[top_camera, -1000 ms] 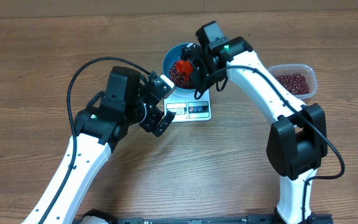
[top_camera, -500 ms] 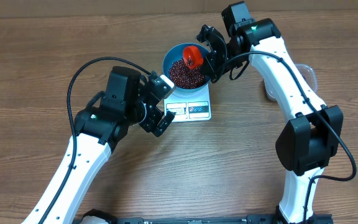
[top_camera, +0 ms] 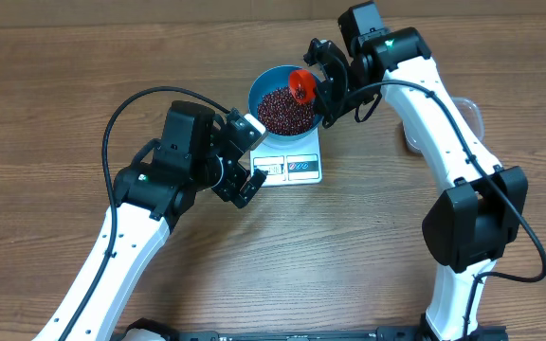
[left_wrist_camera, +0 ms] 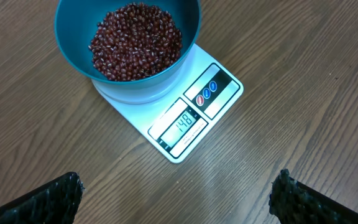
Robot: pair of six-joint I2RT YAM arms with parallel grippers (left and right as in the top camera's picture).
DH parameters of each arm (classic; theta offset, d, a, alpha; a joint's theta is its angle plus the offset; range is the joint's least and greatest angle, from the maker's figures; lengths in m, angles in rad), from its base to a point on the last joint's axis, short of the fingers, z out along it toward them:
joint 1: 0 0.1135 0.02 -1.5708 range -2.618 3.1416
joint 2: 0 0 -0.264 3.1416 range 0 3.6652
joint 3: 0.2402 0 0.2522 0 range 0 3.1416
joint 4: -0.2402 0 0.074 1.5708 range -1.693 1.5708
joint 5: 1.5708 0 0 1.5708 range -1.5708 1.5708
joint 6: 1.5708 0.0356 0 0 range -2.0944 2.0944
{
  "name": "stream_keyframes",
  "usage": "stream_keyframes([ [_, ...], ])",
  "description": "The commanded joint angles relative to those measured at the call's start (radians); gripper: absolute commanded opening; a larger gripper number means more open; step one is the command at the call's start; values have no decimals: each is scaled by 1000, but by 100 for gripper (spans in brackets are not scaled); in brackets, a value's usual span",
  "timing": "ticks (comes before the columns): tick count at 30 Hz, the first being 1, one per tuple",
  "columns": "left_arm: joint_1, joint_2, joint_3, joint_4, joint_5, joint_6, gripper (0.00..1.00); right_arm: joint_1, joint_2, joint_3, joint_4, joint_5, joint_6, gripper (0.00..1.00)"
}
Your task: Scoop item into bowl and weigh 150g on scale
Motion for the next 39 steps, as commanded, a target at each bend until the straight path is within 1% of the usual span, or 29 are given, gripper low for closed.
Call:
stream_keyframes([
  [1, -7, 4, -2, 3, 2, -10, 99, 39, -46, 34, -1, 114, 16, 4],
  [6, -7, 4, -2, 3, 2, -10, 100, 71, -46, 34, -1, 224, 33, 4],
  [11, -7, 4, -2, 3, 2, -10, 100, 89, -46, 34, -1, 288, 38, 4],
  [19, -7, 4, -2, 3, 2, -10, 100, 90, -46, 34, 11, 335, 29, 4],
  [27, -7, 4, -2, 3, 2, -10, 100, 90, -46, 34, 27, 333, -3, 4],
  [32, -7, 4, -2, 3, 2, -10, 100, 90, -46, 34, 35, 341, -67, 4],
  [36, -7, 4, -2, 3, 2, -10, 100, 89, -46, 34, 41, 341, -69, 4],
  [39, -7, 4, -2, 3, 2, -10, 100, 89, -46, 34, 44, 343, -99, 4],
])
